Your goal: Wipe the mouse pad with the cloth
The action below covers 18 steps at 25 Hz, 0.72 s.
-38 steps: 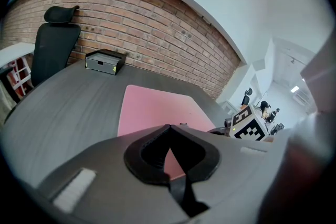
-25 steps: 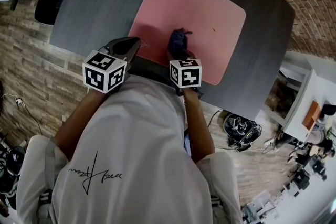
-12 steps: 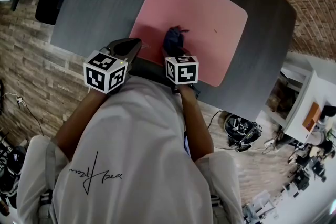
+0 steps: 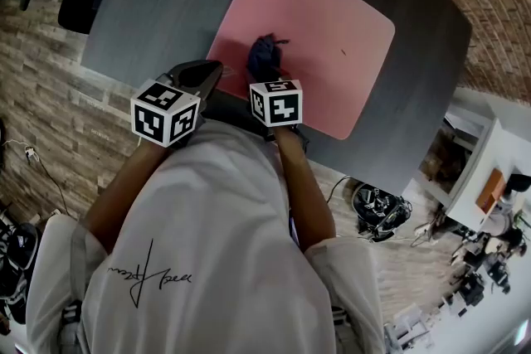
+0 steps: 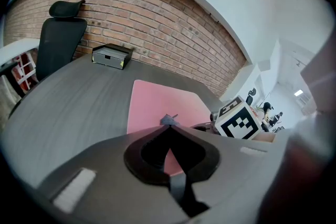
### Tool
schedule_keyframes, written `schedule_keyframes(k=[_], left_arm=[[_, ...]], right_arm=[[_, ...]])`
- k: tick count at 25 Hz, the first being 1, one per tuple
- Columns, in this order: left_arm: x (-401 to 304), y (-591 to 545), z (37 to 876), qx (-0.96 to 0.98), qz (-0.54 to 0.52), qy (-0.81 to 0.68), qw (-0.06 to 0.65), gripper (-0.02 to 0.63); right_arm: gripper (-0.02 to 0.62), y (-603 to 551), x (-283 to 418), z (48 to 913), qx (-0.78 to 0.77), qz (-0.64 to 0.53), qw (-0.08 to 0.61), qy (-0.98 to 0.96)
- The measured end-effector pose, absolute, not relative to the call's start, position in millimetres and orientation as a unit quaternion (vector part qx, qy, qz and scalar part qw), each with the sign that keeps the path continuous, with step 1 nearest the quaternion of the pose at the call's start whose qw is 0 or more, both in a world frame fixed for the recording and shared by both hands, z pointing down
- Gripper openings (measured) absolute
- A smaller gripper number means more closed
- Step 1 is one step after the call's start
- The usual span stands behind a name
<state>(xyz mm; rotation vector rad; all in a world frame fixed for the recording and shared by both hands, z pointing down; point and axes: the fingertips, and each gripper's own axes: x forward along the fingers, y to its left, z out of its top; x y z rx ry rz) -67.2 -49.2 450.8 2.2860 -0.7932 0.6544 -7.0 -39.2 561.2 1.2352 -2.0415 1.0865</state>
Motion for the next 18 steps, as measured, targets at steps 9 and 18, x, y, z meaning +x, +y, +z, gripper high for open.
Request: schedule_keyframes(k=[9,18], left_arm=[[-64.9,-51.0,455.3,0.864,0.254,-0.297,0.318,0.012],[-64.9,-51.8,461.1,0.86,0.259,-0.296,0.326,0.012]], right_arm=[[0.106,-52.3,-18.1,561.4,0.45,0.404,0.252,-0.756],[0.104,-64.7,-31.4,562.0,0.437,0.408,0.249,-0.762]])
